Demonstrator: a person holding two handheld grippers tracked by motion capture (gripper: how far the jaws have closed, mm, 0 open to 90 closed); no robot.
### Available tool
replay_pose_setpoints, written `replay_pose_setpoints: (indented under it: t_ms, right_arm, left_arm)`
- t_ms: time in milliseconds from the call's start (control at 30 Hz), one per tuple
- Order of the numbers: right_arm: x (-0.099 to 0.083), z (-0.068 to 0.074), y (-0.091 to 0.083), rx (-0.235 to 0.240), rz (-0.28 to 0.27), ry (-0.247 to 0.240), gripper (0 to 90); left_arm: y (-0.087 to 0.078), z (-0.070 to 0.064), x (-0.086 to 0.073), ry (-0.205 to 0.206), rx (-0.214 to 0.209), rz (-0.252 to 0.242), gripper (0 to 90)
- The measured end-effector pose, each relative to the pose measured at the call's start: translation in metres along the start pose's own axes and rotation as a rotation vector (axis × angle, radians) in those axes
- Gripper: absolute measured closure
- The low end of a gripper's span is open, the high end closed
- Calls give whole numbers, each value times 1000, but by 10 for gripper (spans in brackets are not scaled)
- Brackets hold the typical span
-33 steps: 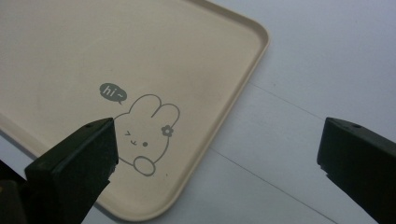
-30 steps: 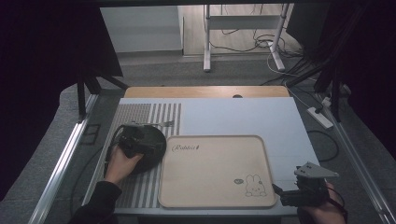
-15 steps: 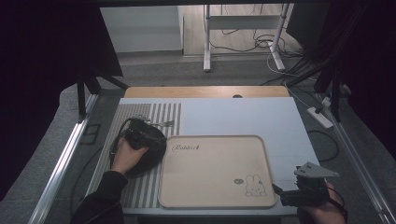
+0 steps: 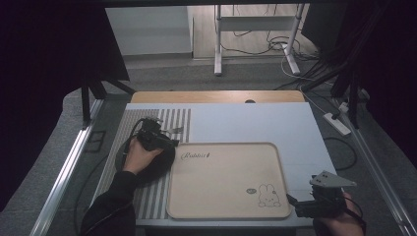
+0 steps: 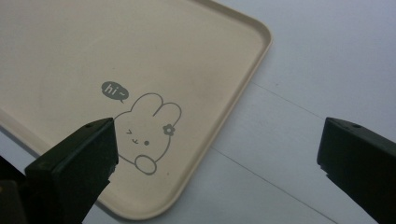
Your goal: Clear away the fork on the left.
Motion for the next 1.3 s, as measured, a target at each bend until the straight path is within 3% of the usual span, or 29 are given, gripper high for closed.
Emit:
replay_pose_setpoints:
  t_ms: [467, 633, 867, 900, 933, 967, 1167, 1267, 1300]
  right_arm:
    - [0, 1, 0, 2, 3, -4, 0]
    - [0, 1, 0, 2, 2, -4, 0]
    - [0, 1, 0, 2, 3, -5, 0]
    - [0, 1, 0, 2, 3, -5, 0]
    - [0, 1, 0, 3, 3, -5, 0]
    - [0, 1, 0, 3, 3, -5, 0]
    - [0, 1, 0, 5, 3, -7, 0]
    - [0, 1, 0, 5, 3, -7, 0]
    - [0, 1, 0, 5, 3, -7, 0]
  left_arm:
    - [13, 18, 16, -9, 31, 20, 21]
    - [19, 22, 22, 16, 27, 40, 192]
    - [31, 20, 27, 41, 23, 86, 696]
    - [33, 19, 27, 52, 13, 91, 696]
    - [37, 19, 28, 66, 30, 111, 830]
    - [37, 19, 28, 66, 30, 111, 881]
    - [50, 21, 30, 68, -1, 147, 891]
    - [54, 20, 31, 69, -3, 154, 890]
    - [57, 21, 33, 80, 15, 160, 890]
Point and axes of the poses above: each handheld gripper's, and its own axes: y roughly forward along the jaws, x roughly out of its top, z roughly to its left, the point moved 9 cm from there along y, roughly forward along the jaws, and after that the axes turned 8 degrees about z, right-handed, at the moved point
